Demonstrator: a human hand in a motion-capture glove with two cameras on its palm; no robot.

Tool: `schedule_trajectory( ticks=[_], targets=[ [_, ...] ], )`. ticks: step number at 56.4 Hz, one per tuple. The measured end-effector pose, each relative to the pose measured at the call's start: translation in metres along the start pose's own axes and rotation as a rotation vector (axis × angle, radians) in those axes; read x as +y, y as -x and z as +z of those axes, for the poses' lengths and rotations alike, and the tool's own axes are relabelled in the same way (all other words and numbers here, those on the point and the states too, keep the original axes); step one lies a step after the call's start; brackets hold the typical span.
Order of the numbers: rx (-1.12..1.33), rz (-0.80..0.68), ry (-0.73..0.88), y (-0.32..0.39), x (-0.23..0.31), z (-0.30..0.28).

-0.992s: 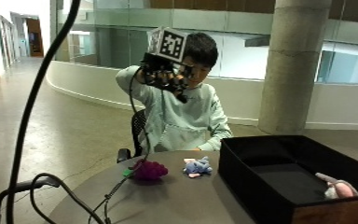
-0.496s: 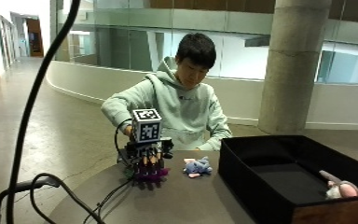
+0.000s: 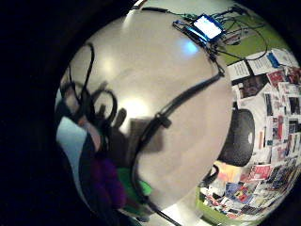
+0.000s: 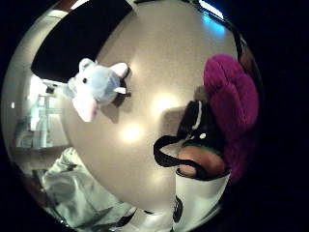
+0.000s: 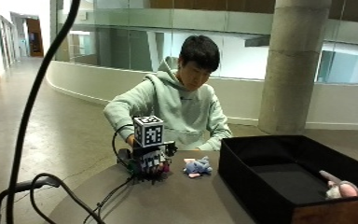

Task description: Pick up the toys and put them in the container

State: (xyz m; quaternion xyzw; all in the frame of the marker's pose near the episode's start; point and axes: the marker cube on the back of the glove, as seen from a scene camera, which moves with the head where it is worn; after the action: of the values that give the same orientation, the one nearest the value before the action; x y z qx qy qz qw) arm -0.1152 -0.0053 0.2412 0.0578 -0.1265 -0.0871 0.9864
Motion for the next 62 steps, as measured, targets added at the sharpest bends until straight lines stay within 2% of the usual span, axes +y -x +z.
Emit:
schedule_trajectory(
  ticks=[8,16,21,29,37,47,62],
  targets=[
    [-0.081,0.015,0.168,0.014,-0.006,-0.019],
    [-0.087,0.000,0.204,0.040,-0.019,-0.081],
    [-0.030,-0.073,0.143,0.057,-0.045,-0.137],
    [0.024,-0.146,-0.039,0.105,-0.084,-0.220],
    [-0.008,-0.172,-0.247,0.159,-0.129,-0.271],
    [-0.051,-0.220,-0.385,0.220,-0.176,-0.289],
    [-0.013,-0.284,-0.350,0.282,-0.219,-0.271]
  ],
)
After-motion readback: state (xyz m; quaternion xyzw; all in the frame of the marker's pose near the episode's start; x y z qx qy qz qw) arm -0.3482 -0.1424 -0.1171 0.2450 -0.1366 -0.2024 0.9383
